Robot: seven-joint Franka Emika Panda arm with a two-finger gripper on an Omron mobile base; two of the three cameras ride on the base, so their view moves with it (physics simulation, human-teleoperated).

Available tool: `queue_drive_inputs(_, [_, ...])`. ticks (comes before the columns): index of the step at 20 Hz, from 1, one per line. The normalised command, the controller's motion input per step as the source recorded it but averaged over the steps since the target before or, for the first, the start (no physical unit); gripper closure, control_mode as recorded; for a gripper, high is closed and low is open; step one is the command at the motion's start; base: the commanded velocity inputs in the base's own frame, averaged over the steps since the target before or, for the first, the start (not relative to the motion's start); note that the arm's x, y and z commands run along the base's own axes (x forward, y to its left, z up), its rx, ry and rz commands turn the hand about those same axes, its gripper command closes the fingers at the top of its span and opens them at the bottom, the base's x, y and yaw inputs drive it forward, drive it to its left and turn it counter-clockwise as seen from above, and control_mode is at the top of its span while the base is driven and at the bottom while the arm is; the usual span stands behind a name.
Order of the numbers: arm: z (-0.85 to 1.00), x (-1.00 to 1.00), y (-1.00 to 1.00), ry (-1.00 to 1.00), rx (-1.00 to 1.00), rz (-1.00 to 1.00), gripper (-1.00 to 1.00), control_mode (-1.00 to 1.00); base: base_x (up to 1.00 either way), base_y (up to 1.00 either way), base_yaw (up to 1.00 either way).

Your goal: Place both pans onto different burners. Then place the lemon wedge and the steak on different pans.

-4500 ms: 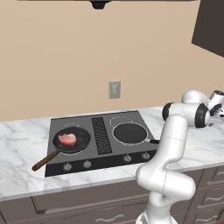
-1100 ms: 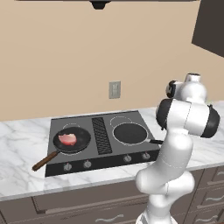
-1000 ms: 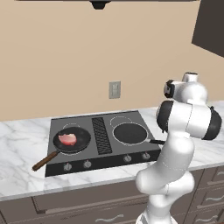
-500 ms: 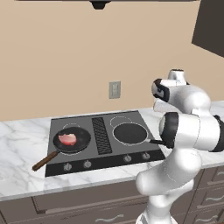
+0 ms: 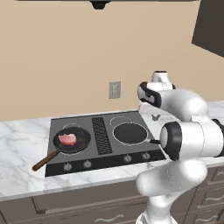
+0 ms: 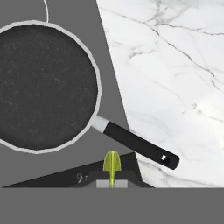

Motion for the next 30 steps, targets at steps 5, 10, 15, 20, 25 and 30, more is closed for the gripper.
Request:
queue_drive_inputs(5, [0.00,0.00,0.60,0.01,0.01,0.07,1.00,-1.00,0.00,0.00,0.00])
queue_drive_inputs(10, [0.00,0.19,0.50,0.00,0.00,0.04,1.00,-1.00,0.00,0.00,0.00])
queue_drive_inputs(15, [0.00,0.37,0.34,0.03,0.02,0.01,1.00,-1.00,0.00,0.00,0.00])
queue_drive_inputs(20, [-0.16,0.28,0.24,0.05,0.03,0.00,1.00,-1.00,0.00,0.00,0.00])
queue_drive_inputs(25, [-0.33,0.14,0.06,0.02,0.02,0.00,1.00,-1.00,0.00,0.00,0.00])
queue_drive_inputs(30, [-0.47,0.00,0.00,0.00,0.00,0.00,1.00,-1.00,0.00,0.00,0.00])
